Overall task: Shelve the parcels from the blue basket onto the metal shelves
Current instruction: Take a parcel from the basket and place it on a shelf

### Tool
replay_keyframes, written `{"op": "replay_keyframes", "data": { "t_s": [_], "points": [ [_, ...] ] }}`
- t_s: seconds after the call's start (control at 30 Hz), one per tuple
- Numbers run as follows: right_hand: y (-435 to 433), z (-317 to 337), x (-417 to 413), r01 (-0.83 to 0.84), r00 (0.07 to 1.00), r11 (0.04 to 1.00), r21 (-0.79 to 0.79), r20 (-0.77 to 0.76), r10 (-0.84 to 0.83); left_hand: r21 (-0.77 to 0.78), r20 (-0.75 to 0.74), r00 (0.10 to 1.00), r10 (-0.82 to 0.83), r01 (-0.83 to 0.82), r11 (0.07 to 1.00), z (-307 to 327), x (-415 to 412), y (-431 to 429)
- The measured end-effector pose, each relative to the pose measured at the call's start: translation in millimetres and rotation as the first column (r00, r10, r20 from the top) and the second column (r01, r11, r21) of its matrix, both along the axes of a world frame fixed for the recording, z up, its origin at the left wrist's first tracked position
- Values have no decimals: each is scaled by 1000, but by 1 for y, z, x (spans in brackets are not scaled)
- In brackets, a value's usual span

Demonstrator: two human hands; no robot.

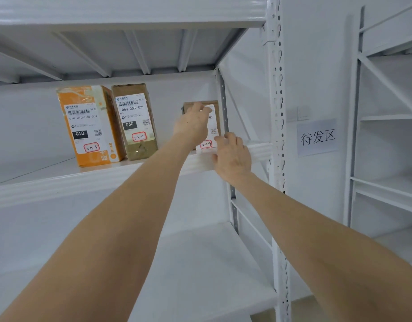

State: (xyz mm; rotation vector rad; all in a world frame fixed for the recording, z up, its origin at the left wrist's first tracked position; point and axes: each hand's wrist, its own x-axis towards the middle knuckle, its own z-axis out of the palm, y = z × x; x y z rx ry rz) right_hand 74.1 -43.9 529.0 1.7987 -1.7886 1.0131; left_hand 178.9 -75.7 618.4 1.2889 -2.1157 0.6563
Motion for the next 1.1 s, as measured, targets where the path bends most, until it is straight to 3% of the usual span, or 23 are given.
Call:
{"op": "replay_keyframes", "data": {
  "t_s": [0.17,0.43,0.73,1.0,1.1],
  "points": [
    [44,-48,-13,86,991,993,76,93,-93,53,-88,995,-51,56,997,-64,-20,46],
    [126,-169,-76,223,943,917,332,166,-290,381,-22,984,-175,171,909,-204,-87,95],
    [236,-300,-147,348,841,721,599,140,-522,736,-15,885,-466,325,594,-357,-164,165],
    [339,-414,-153,368,635,472,801,154,-757,908,-17,801,-598,262,326,-479,-190,242],
    [372,-440,-158,309,460,399,863,231,-857,931,35,783,-621,201,305,-512,-200,268]
  ]
}}
